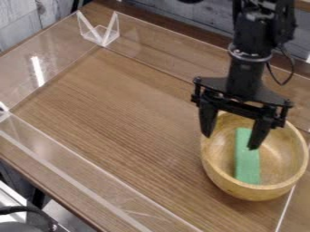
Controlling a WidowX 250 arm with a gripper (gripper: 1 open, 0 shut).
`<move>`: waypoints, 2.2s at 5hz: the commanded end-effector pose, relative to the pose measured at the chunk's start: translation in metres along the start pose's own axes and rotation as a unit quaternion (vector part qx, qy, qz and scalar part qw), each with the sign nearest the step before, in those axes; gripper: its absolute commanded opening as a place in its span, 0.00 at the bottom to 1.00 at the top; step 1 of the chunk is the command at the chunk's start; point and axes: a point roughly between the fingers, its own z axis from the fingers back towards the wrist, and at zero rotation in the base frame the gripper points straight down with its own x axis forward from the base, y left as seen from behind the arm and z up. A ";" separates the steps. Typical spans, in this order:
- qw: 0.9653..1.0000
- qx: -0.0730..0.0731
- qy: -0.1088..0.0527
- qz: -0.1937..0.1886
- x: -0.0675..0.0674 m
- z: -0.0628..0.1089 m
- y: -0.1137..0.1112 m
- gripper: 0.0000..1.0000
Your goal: Remove the green block from inside the brown bowl and put it on the table
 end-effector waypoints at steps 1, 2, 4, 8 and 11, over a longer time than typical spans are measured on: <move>0.999 -0.020 -0.039 0.011 0.004 0.009 -0.010 1.00; 0.998 -0.027 -0.044 0.017 0.005 -0.001 -0.012 1.00; 0.997 -0.038 -0.050 0.034 0.011 -0.016 -0.013 1.00; 0.996 -0.052 -0.054 0.044 0.018 -0.037 -0.013 1.00; 0.996 -0.055 -0.050 0.046 0.019 -0.043 -0.012 0.00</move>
